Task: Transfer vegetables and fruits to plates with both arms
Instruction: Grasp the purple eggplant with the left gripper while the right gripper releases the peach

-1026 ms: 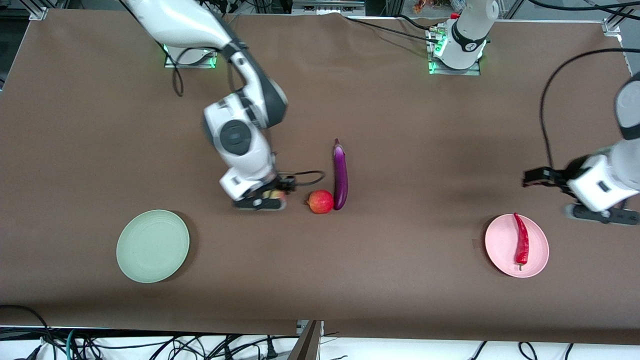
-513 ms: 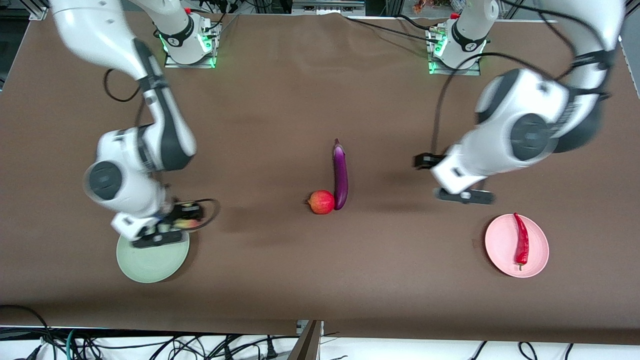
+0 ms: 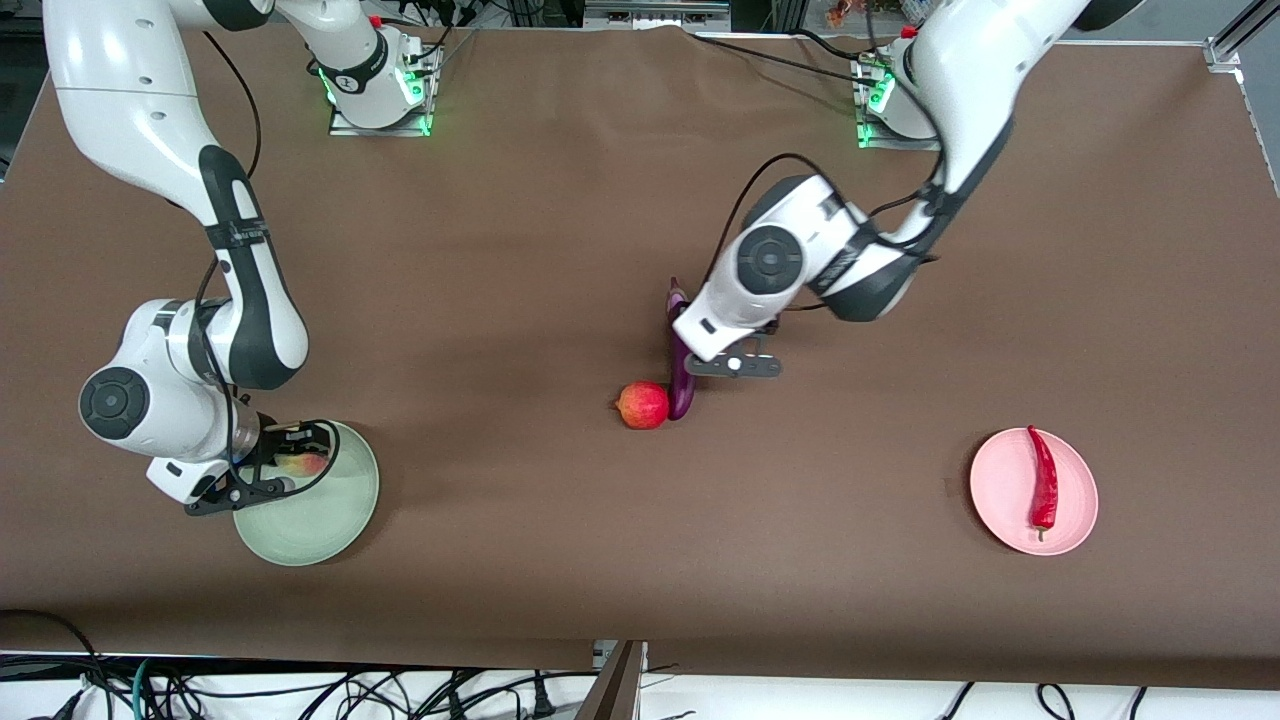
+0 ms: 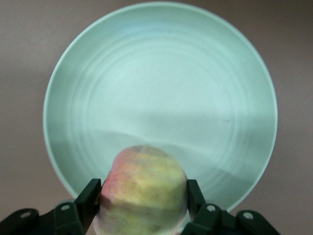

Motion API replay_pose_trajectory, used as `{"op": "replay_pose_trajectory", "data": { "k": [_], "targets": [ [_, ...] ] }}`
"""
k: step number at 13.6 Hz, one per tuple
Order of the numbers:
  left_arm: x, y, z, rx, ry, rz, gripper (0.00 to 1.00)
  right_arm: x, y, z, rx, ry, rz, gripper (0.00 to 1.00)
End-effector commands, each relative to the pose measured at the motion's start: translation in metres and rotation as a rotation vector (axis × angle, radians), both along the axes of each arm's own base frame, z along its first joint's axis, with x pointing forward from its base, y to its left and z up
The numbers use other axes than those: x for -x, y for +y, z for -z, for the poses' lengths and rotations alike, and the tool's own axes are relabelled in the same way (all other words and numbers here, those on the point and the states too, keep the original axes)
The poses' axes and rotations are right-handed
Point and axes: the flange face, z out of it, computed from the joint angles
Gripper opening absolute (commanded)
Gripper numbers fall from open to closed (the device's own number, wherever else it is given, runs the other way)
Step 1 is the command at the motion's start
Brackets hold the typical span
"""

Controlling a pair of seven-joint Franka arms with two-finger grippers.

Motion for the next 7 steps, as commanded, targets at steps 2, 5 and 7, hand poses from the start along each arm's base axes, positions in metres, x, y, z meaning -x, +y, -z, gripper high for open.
{"op": "replay_pose_trajectory", "data": {
  "k": [2, 5, 7],
  "targets": [
    [0.007, -0.026, 0.052, -0.004, -0.093, 0.001, 0.96, -0.004, -0.012, 0.008, -0.004, -0.037, -0.037, 0.33],
    [0.009, -0.029, 0.058, 0.000, -0.105, -0.014, 0.47, -0.006, -0.026, 0.016, -0.002, -0.057, -0.021, 0.59],
    [0.011, -0.029, 0.061, -0.008, -0.097, -0.011, 0.16, -0.008, -0.027, 0.012, -0.006, -0.082, -0.013, 1.00]
  ]
}}
